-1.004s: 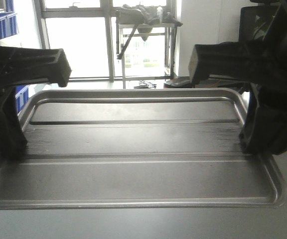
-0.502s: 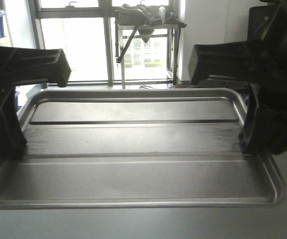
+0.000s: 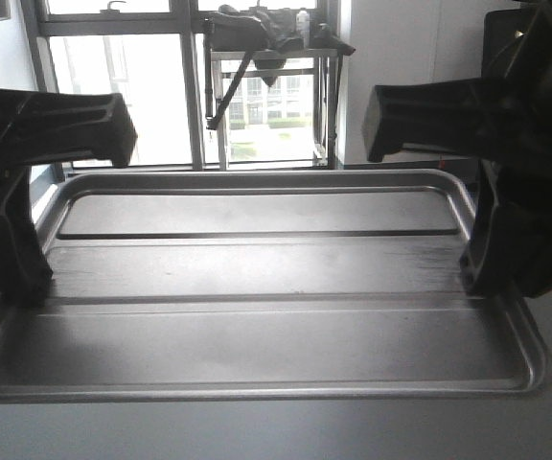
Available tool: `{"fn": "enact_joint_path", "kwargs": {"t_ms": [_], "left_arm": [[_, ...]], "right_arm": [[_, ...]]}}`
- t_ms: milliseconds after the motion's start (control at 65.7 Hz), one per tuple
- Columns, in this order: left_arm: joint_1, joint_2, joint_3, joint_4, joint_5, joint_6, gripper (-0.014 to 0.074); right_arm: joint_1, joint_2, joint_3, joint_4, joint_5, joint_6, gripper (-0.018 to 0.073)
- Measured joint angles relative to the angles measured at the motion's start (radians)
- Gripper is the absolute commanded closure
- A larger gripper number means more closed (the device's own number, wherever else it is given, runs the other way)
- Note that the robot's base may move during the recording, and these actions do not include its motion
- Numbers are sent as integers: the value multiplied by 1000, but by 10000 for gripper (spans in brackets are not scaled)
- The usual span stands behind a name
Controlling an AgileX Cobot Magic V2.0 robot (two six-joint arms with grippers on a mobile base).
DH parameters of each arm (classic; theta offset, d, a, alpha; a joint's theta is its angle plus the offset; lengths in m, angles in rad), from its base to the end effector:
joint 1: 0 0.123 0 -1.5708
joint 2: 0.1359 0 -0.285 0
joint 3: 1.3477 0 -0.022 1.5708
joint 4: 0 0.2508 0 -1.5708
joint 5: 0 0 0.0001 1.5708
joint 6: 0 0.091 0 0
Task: Grab silver tray and place in blue box
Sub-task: 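Hold the tray level in both grippers while the base drives away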
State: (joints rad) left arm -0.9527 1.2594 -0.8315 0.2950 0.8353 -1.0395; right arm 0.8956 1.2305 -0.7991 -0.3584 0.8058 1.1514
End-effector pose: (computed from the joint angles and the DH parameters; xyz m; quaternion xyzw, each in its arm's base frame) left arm 0.1492 -0.1760 0.2593 0.0332 0.9723 -0.0942 0.2114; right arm 0.1581 0.1606 0.2590 0.0296 0.9664 0.0966 0.2363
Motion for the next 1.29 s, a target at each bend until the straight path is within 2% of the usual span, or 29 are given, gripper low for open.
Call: {"fn": "enact_joint_path", "kwargs": {"t_ms": [1293], "left_arm": [[-2, 0, 0, 0, 0, 0, 610]], "right_arm": [[0, 0, 0, 0, 4, 0, 500]]}}
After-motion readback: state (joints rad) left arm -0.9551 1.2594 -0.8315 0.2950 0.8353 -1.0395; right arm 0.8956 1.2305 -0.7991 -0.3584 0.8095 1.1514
